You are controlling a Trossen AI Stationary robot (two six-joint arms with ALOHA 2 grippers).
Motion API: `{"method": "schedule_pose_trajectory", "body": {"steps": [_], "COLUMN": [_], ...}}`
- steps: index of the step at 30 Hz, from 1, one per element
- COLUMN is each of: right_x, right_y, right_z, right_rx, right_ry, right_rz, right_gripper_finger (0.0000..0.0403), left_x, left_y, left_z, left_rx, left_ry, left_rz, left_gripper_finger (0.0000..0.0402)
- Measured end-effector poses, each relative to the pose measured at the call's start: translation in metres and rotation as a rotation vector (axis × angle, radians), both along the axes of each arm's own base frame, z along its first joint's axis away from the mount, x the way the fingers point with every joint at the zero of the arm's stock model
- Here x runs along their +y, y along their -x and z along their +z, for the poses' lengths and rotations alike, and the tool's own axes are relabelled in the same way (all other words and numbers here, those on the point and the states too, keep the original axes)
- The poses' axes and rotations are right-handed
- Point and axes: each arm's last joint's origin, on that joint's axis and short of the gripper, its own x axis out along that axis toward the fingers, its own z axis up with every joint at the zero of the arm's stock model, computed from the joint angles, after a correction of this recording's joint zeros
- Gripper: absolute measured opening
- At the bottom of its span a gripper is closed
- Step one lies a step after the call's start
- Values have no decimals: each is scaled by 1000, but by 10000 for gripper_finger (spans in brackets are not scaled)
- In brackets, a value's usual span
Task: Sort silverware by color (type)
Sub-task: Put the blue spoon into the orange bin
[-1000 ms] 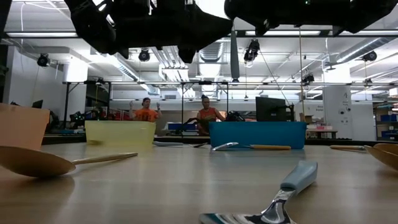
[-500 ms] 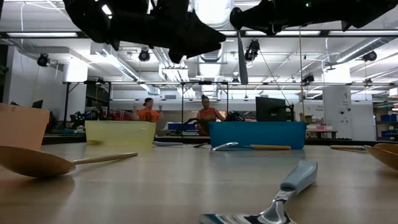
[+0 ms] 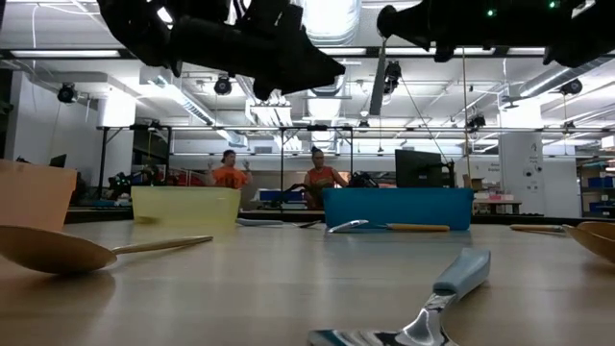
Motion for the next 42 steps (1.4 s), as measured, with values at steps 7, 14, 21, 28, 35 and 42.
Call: {"method": "schedule_pose_trajectory", "body": {"steps": [7,14,21,28,35,42], "right_x": [-2,-3,-3,-4,-5,-5], "right_y": [2,2,3,2,2,2], "right_z": [-1,-1,-2,2,2,2], "right_rx": [-4,2,6,-58,-74,-67], "right_ry": [-20,-14,-21,-131,-164,-154], "right_rz": [-81,-102,-126,-124,-137,-140], "right_gripper_finger": [9,9,9,9,9,9], "left_x": [-2,1,2,3,2,3], "left_y": [-16,-45,-63,-70,-80,-96], "left_z": [1,2,-1,2,17,18], "left_rx": [-79,-76,-65,-74,-65,-32], "left_ry": [-2,-40,-62,-84,-130,-140], "left_rz": [-6,74,154,204,216,255], "left_gripper_finger": [185,184,184,184,171,154]}}
